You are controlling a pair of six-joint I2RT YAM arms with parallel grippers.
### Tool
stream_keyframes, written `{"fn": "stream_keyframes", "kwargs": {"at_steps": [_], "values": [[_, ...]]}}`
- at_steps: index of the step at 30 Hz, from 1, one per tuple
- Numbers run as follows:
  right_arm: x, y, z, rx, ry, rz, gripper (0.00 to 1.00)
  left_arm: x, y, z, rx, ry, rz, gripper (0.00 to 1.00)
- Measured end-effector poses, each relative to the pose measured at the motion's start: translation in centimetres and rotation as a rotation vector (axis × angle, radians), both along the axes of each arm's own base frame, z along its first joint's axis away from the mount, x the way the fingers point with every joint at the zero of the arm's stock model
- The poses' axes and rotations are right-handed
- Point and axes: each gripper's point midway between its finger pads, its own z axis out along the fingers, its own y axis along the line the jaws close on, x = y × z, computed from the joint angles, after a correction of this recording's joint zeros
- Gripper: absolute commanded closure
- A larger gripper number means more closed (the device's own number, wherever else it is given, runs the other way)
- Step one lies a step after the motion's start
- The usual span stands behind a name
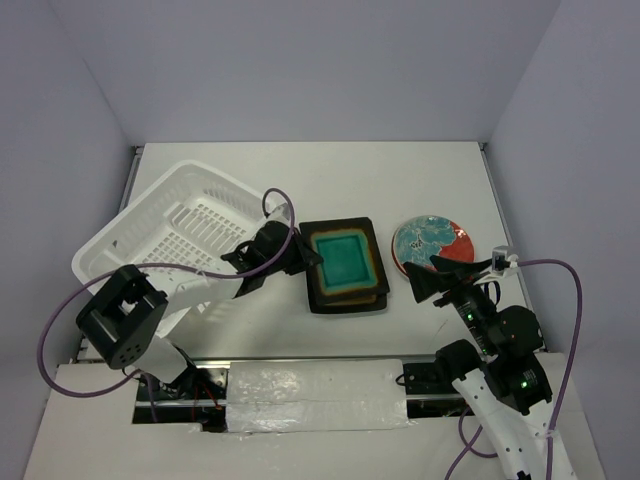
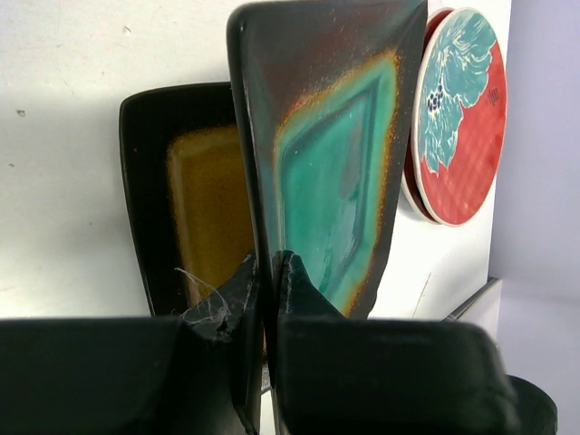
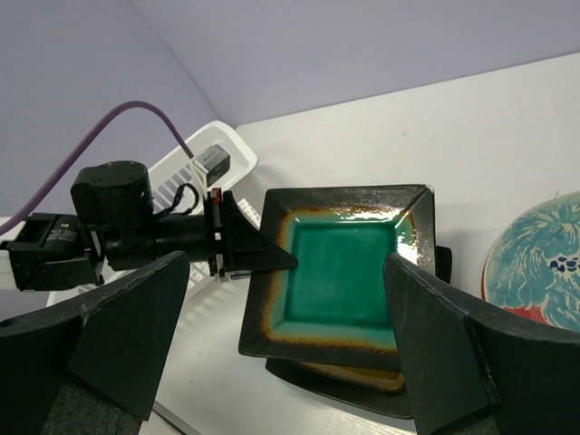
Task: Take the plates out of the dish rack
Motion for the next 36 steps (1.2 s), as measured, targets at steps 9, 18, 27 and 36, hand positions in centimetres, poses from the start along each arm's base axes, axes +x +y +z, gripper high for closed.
{"fn": "stream_keyframes", "kwargs": {"at_steps": [9, 18, 27, 36], "values": [[-0.1, 0.1, 0.0, -0.001, -0.001, 0.008, 0.06, -0.2, -1.2, -1.7, -0.03, 0.049, -0.061, 0.9], [-0.1, 0.2, 0.0, -0.001, -0.001, 0.011, 0.06, -0.4, -1.4, -2.5, -0.024, 0.065, -0.08, 0.82], [-0.1, 0.2, 0.0, -0.001, -0.001, 0.011, 0.06, -0.5, 0.1, -4.1, 0.068, 0.072, -0.075, 0.58], [-0.1, 0.2, 0.0, -0.002, -0.001, 0.012, 0.06, 0.1, 1.8, -5.3, 0.229, 0.059, -0.08, 0.45]]}}
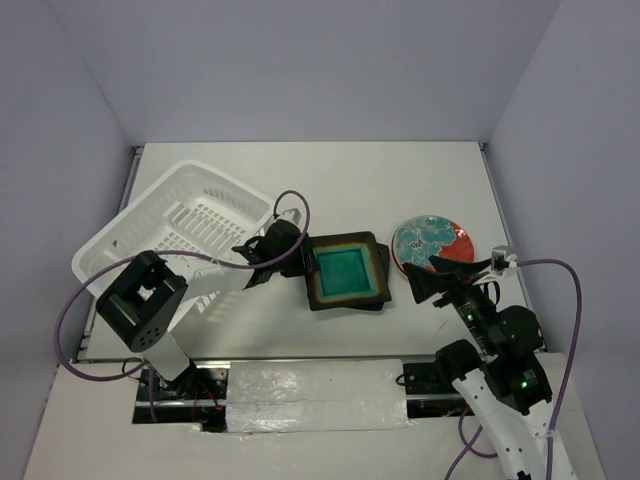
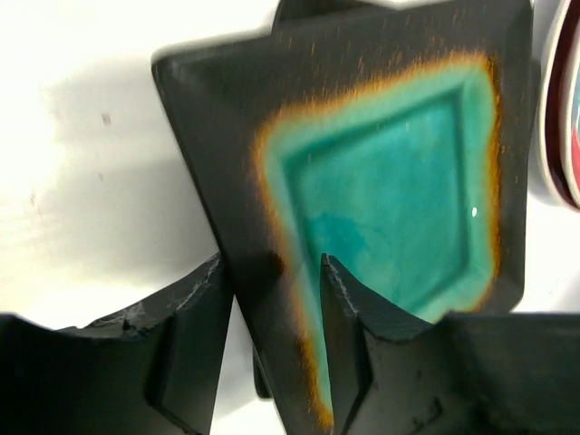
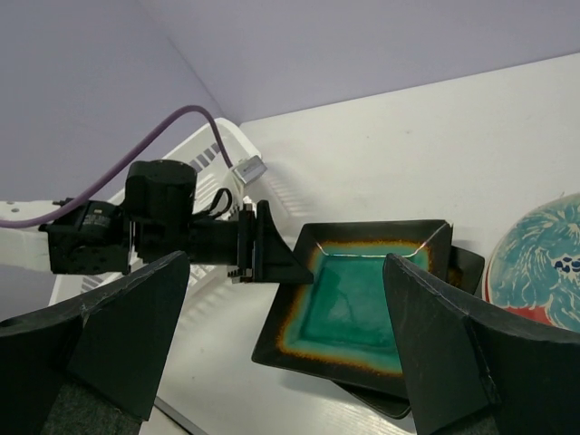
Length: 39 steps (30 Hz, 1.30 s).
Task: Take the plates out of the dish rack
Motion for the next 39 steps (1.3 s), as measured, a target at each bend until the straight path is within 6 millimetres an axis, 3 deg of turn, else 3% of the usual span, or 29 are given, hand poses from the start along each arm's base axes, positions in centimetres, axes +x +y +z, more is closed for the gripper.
{"fn": "stream_keyframes", "kwargs": {"at_steps": [14, 29, 39], "values": [[0.0, 0.1, 0.0, -0.003, -0.002, 0.004, 0.06, 4.5, -0.8, -0.5, 0.193, -0.041, -0.032, 0.44], [-0.2, 0.3, 0.0, -0.012, -0.008, 0.019, 0.06, 8.1, -2.0, 1.6, 0.357, -0.13, -0.039, 0.44], [-0.2, 0.4, 0.0, -0.019, -0.012, 0.026, 0.06, 8.3, -1.7, 1.6, 0.419, -0.136, -0.043, 0.44]]}}
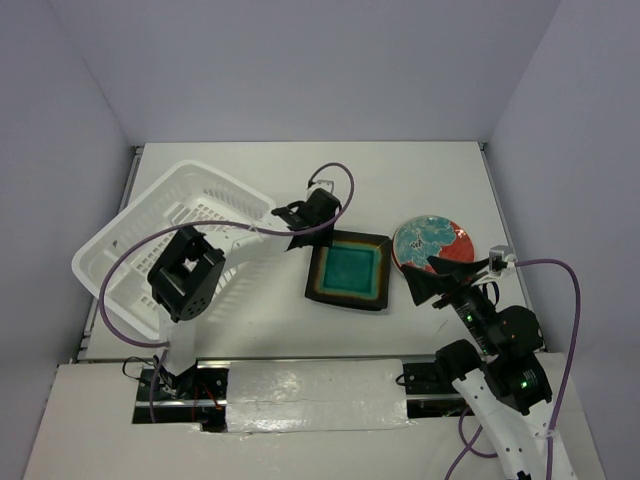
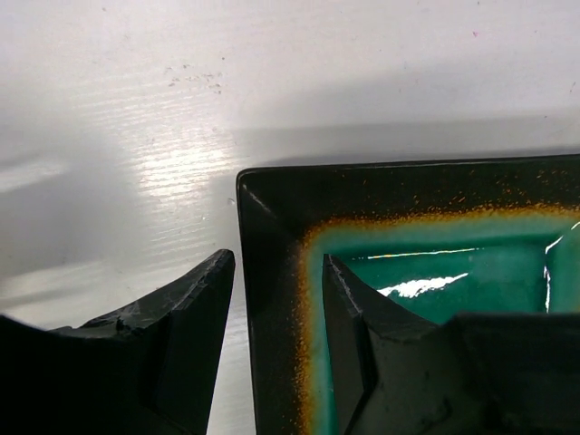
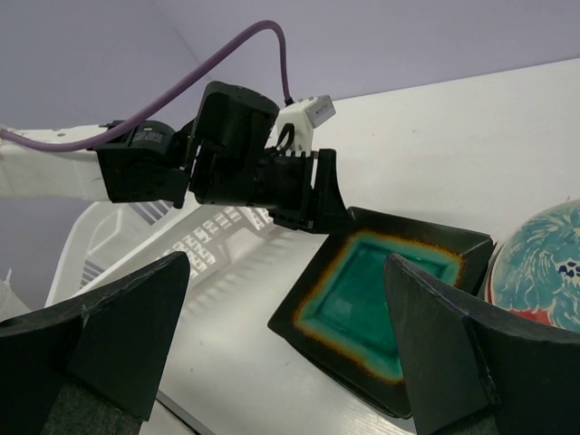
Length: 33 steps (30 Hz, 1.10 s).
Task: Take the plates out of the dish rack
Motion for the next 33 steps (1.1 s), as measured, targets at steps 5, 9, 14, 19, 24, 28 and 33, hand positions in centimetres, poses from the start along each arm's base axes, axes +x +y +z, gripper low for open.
{"fn": "stream_keyframes", "kwargs": {"at_steps": [5, 9, 14, 19, 24, 28, 33], "values": [[0.0, 0.0, 0.0, 0.0, 0.0, 0.003, 0.01, 1.0, -0.2, 2.6, 0.022, -0.04, -0.005, 0.43], [0.1, 0.1, -0.1, -0.003, 0.008, 0.003, 0.0, 1.2, -0.9, 8.4, 0.01, -0.145, -0.063, 0.01], [0.4, 0.2, -0.4, -0.009, 0.023, 0.004, 0.0, -2.3, -3.8, 19.2, -0.071, -0.351, -0.232, 0.01], [0.5, 0.2, -0.5, -0.002, 0.032, -0.001, 0.0, -9.8, -8.0, 23.9, -0.071, -0.545, -0.455, 0.01], [2.0, 0.4, -2.1, -0.009, 0.126, -0.027, 0.0, -16.3, -9.6, 19.0, -0.04, -0.567, -0.658, 0.01], [2.4, 0.4, -2.7, -0.006, 0.165, -0.038, 0.0, -16.5, -7.2, 15.3, 0.0, -0.575, -0.663, 0.0], [2.4, -0.4, -2.7, -0.005, 0.176, -0.081, 0.0, -18.0, -4.5, 17.9, -0.095, -0.671, -0.62, 0.0]]}}
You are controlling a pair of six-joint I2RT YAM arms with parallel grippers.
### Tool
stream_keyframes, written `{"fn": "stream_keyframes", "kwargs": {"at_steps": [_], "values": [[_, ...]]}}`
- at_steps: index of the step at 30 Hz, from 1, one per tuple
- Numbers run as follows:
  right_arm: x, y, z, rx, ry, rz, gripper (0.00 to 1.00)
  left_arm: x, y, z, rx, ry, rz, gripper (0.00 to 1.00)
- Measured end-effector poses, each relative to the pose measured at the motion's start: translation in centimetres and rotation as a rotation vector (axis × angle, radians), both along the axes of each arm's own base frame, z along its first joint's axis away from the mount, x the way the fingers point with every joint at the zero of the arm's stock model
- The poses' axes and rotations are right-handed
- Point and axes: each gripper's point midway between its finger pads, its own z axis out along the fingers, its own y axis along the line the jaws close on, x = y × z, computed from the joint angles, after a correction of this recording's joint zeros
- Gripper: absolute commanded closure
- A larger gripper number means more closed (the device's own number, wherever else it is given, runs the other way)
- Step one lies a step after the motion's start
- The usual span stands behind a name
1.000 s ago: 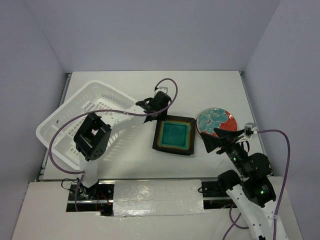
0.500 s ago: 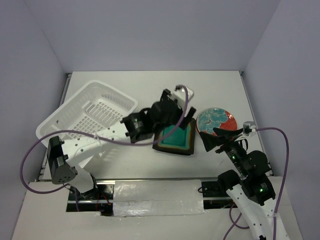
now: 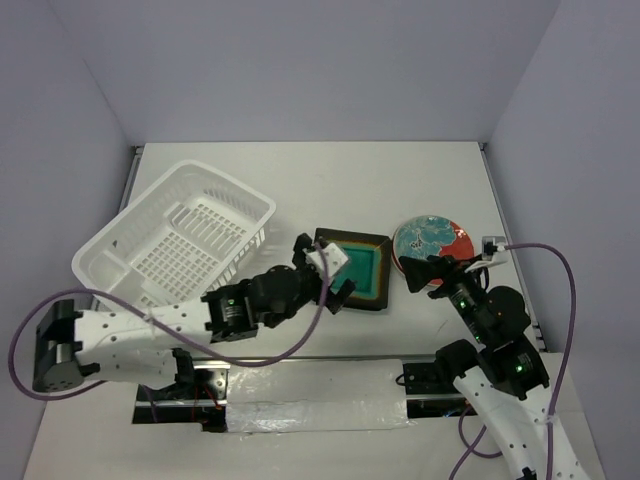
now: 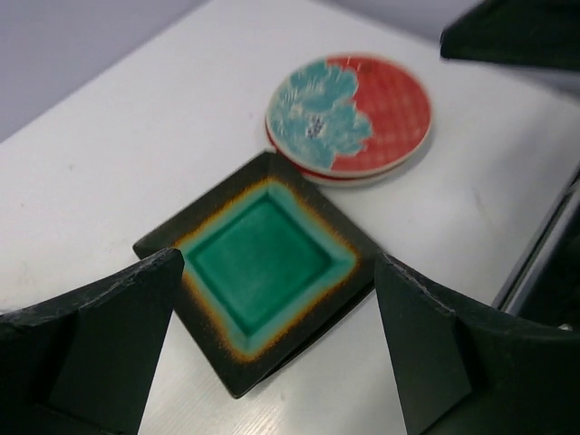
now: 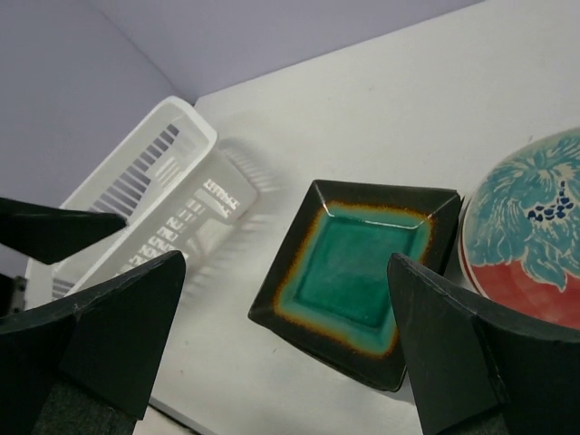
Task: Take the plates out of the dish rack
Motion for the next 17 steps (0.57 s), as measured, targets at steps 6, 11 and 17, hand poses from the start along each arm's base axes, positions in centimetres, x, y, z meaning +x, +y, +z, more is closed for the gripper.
{"fn": "stream_keyframes", "kwargs": {"at_steps": [6, 11, 17], "values": [[-1.2, -1.3, 2.1, 0.023, -0.088, -0.041, 0.0, -1.1, 3.7, 5.7, -0.258, -0.085, 0.026, 0.0], [-1.7, -1.8, 2.8, 0.036, -0.128, -0.056, 0.0, -1.3, 5.0, 6.7, -0.314, -0.118, 0.035, 0.01], [-1.5, -2.2, 2.8, 0.035, -0.127, -0.08, 0.0, -1.3, 5.1, 6.4, -0.317, -0.121, 0.04, 0.0]]}}
